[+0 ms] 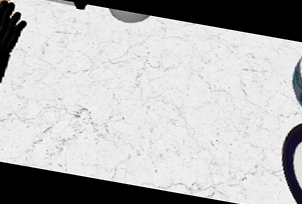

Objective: Pick the lemon from the plate and place it in the bowl

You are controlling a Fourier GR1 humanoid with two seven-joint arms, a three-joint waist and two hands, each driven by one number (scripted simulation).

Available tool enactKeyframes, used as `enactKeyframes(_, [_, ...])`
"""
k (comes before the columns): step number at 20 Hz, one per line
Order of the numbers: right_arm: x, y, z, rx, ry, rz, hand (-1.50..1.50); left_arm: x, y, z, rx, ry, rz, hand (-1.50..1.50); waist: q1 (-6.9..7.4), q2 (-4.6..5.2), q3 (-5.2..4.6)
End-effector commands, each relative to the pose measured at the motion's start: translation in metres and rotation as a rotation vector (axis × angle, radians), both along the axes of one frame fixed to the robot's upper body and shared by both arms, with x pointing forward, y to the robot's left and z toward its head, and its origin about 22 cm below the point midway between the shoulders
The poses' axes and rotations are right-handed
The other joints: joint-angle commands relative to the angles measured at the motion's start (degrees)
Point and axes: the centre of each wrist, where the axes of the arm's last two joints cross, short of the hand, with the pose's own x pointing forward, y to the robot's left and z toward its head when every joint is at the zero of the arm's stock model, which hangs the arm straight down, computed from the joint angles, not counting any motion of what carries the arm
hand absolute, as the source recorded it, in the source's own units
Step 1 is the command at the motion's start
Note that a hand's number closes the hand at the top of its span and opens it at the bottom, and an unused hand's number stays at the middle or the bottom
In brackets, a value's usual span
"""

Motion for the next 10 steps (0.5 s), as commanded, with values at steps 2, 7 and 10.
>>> enactKeyframes(2, [0.003, -0.003, 0.009, 0.134, -0.195, -0.107, -1.5, 0.0, -0.007, -0.007, -0.01, 0.007, 0.008, 0.0, 0.12, 0.06, 0.02])
enactKeyframes(7, [-0.019, -0.045, 0.036, 0.201, -0.318, -0.29, -1.5, -0.001, 0.002, -0.002, -0.001, -0.001, -0.008, 0.0, 0.47, 0.29, 0.05])
enactKeyframes(10, [-0.045, -0.078, 0.052, 0.261, -0.333, -0.371, -1.5, 0.002, 0.005, 0.002, -0.006, -0.006, 0.0, 0.0, 0.37, 0.37, 0.09])
